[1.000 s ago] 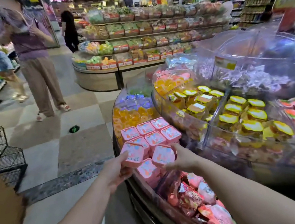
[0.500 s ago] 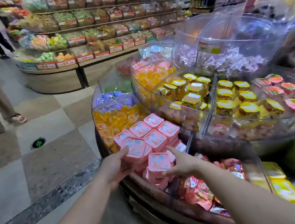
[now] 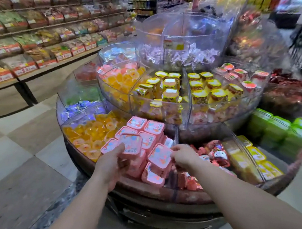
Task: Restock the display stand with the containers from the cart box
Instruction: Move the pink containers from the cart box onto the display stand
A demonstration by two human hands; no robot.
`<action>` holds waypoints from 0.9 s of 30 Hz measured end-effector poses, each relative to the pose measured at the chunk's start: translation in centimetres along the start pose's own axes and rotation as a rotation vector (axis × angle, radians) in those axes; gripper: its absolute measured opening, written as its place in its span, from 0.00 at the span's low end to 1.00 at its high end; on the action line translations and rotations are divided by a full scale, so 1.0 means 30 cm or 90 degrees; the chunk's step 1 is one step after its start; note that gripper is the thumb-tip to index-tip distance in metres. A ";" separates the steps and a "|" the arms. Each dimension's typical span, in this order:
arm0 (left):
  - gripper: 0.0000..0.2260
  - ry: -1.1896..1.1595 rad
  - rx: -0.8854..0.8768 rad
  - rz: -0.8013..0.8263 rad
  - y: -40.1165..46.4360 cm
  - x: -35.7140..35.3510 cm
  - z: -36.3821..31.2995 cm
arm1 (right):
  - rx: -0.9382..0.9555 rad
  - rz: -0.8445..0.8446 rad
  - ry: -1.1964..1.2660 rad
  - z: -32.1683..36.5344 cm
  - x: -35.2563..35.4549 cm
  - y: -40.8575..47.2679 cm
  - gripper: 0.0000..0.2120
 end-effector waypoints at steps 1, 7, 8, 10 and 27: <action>0.10 0.001 0.002 0.002 0.001 0.001 0.002 | 0.023 -0.024 -0.029 0.018 0.011 0.010 0.13; 0.10 0.026 0.015 0.008 0.019 0.008 0.048 | 0.126 -0.119 -0.265 0.074 0.054 0.066 0.18; 0.10 0.029 0.022 0.006 0.018 0.011 0.060 | 0.137 -0.119 -0.280 0.070 0.049 0.064 0.19; 0.10 0.030 0.032 0.008 0.015 0.017 0.080 | 0.151 -0.086 -0.301 0.050 0.031 0.056 0.25; 0.10 -0.023 0.064 0.069 -0.065 -0.076 0.152 | 0.136 0.107 0.111 -0.022 -0.147 -0.170 0.15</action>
Point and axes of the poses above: each hand's wrist, its own y-axis towards the middle knuckle, its own x-axis out of the back of the hand, z = x × y, the point moved 6 cm from there along y, towards the middle knuckle, and after that the axes turned 7 degrees about y, right-handed, at the moved point
